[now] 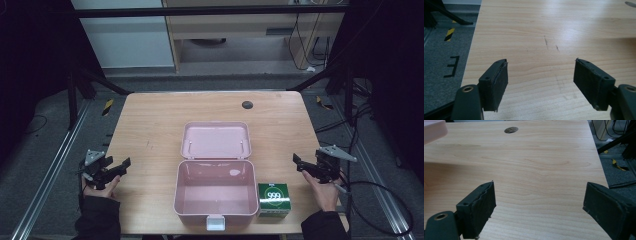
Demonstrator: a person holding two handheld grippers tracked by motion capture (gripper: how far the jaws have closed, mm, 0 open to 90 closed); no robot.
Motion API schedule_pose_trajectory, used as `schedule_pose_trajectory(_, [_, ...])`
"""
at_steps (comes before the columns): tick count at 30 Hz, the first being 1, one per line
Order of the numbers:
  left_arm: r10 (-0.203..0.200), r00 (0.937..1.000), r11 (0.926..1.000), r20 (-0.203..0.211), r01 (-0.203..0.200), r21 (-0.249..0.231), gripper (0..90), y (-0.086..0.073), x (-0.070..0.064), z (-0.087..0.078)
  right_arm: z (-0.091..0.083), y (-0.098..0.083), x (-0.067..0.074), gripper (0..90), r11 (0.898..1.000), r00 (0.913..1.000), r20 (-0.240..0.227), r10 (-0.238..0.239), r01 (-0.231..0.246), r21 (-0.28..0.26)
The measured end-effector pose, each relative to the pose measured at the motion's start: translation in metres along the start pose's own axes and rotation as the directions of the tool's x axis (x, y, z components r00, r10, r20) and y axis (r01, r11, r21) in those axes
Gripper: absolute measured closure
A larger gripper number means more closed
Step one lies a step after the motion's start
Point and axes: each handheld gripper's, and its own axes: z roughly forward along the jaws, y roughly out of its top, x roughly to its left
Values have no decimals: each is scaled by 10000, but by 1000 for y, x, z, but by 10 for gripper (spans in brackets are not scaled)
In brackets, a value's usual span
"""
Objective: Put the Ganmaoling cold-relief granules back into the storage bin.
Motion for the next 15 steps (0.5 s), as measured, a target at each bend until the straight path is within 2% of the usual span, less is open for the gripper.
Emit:
schedule_pose_trajectory(4, [61, 10000, 9998, 36, -62, 197, 299, 0, -1, 0, -9, 1, 0, 138, 9988, 9991, 31, -417, 418, -269])
schedule_pose_trajectory(8, [200, 9998, 9995, 6, -200, 255, 300, 0, -4, 0, -12, 3, 0, 144, 9977, 9982, -92, -589, 586, -333])
schedule_pose_trajectory(9, [262, 9997, 9993, 13, -262, 266, 302, 0, -4, 0, -13, 5, 1, 146, 9963, 9965, -194, -815, 808, -305])
schedule_pose_trajectory(10, [314, 9995, 9991, -4, -314, 293, 302, 0, -4, 0, -13, 5, 1, 146, 9963, 9965, -194, -815, 808, -305])
schedule_pose_trajectory(12, [376, 9993, 9987, -17, -375, 358, 305, -1, -4, 0, -15, 8, 3, 160, 9915, 9914, -222, -1286, 1281, -244])
schedule_pose_trajectory(15, [434, 9991, 9981, -1, -434, 443, 305, -2, -5, 1, -18, 12, 6, 165, 9885, 9876, -430, -1507, 1502, -150])
